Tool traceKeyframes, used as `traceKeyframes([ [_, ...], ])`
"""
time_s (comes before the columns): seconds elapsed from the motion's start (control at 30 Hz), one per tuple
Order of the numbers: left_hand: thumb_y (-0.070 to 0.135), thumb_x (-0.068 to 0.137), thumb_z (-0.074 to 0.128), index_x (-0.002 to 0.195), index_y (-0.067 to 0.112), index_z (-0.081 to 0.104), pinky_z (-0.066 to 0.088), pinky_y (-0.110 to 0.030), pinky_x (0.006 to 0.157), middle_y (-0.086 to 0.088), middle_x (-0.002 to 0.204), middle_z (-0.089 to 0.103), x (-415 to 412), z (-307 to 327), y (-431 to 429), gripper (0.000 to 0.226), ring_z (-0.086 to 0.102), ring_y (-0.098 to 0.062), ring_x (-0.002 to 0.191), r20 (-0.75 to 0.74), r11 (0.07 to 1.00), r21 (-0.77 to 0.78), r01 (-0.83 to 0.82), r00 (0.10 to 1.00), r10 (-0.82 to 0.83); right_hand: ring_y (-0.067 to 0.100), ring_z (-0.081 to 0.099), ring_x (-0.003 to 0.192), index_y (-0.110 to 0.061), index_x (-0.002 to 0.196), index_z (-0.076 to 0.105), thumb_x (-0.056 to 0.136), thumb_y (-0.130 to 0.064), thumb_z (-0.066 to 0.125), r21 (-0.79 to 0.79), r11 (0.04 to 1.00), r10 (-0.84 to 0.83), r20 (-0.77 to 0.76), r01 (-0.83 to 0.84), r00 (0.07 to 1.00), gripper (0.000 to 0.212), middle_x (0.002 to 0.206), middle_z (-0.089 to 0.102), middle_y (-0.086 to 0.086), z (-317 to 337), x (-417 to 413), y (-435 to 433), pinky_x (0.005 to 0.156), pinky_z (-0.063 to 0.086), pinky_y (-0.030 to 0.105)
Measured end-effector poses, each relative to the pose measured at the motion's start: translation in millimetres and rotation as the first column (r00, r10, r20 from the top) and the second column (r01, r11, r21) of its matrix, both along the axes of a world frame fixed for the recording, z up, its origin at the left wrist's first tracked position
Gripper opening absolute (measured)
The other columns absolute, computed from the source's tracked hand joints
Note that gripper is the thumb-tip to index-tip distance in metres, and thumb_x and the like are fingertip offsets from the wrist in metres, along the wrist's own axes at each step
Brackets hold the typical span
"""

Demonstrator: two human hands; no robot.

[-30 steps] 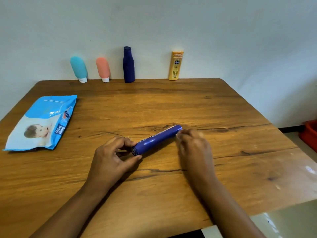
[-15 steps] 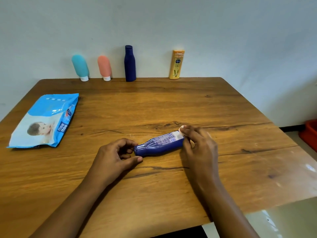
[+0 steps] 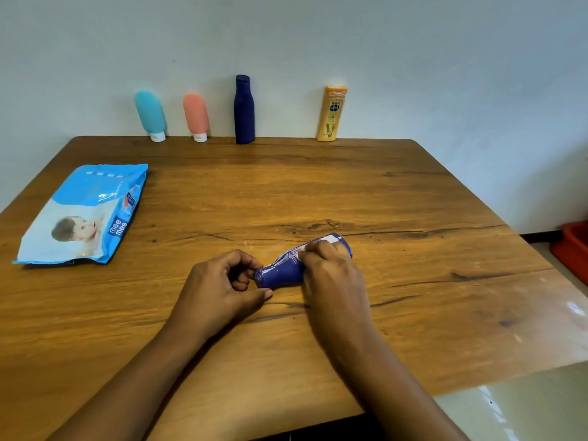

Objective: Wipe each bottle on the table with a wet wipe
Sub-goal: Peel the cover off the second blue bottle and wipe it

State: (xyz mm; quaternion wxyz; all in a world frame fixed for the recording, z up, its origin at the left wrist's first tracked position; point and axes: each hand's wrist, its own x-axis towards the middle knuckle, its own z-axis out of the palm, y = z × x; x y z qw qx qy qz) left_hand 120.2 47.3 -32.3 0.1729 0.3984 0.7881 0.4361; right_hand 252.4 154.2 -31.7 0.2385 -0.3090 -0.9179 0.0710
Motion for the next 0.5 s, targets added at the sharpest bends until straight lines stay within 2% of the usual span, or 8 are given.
traceKeyframes([
  [0.03,0.016,0.057,0.088,0.083,0.028,0.066,0.044,-0.01,0.055,0.005,0.068,0.062,0,0,0,0.036,0.052,0.001,0.059,0.003,1.0,0.005,0.0,1.0,0.0,0.019,0.055,0.086,-0.012,0.095,0.069,0.073,-0.003,0.07,0.022,1.0,0.004,0.004,-0.004,1.0,0.024,0.097,0.063,0.003,0,-2,-4,0.06,0.049,0.025],
  [0.17,0.008,0.062,0.084,0.081,0.025,0.067,0.045,-0.012,0.054,0.003,0.067,0.063,-1,-2,1,0.03,0.052,-0.002,0.056,0.009,0.999,0.033,-0.007,1.0,0.007,0.021,0.055,0.091,-0.009,0.105,0.065,0.075,-0.009,0.071,0.048,0.974,0.22,0.026,-0.221,0.975,0.03,0.104,0.062,0.007,-4,-6,-40,0.054,0.053,0.027],
  [0.23,0.013,0.058,0.087,0.082,0.027,0.067,0.046,-0.014,0.056,0.003,0.067,0.062,-2,-3,0,0.035,0.052,-0.001,0.055,0.005,1.0,0.014,-0.01,1.0,0.01,0.021,0.057,0.09,-0.009,0.104,0.066,0.074,-0.006,0.071,0.023,0.984,0.175,0.009,-0.175,0.985,0.03,0.105,0.064,0.006,-5,1,-23,0.059,0.054,0.029],
  [0.37,0.019,0.055,0.089,0.083,0.03,0.066,0.05,-0.023,0.061,-0.001,0.071,0.064,-3,-1,1,0.037,0.054,-0.004,0.06,-0.005,1.0,-0.006,-0.005,1.0,0.005,0.026,0.059,0.089,-0.008,0.097,0.071,0.075,-0.001,0.065,-0.051,0.991,-0.126,-0.07,0.123,0.99,0.024,0.099,0.066,0.007,-7,22,41,0.075,0.051,0.032],
  [0.43,0.018,0.056,0.089,0.083,0.029,0.066,0.049,-0.021,0.061,-0.001,0.071,0.064,-3,0,2,0.037,0.055,-0.004,0.061,-0.001,1.0,0.0,-0.006,1.0,0.006,0.025,0.058,0.087,-0.009,0.094,0.072,0.076,-0.002,0.064,-0.06,0.988,-0.148,-0.079,0.144,0.986,0.021,0.096,0.065,0.007,-4,20,39,0.074,0.049,0.032],
  [0.5,0.016,0.057,0.089,0.083,0.028,0.066,0.048,-0.019,0.059,0.0,0.072,0.064,-2,0,2,0.037,0.056,-0.006,0.061,0.008,1.0,-0.005,-0.007,1.0,0.007,0.021,0.058,0.083,-0.01,0.094,0.071,0.073,-0.002,0.071,0.011,0.999,-0.037,-0.064,0.038,0.997,0.023,0.094,0.066,0.006,-5,9,9,0.067,0.05,0.028],
])
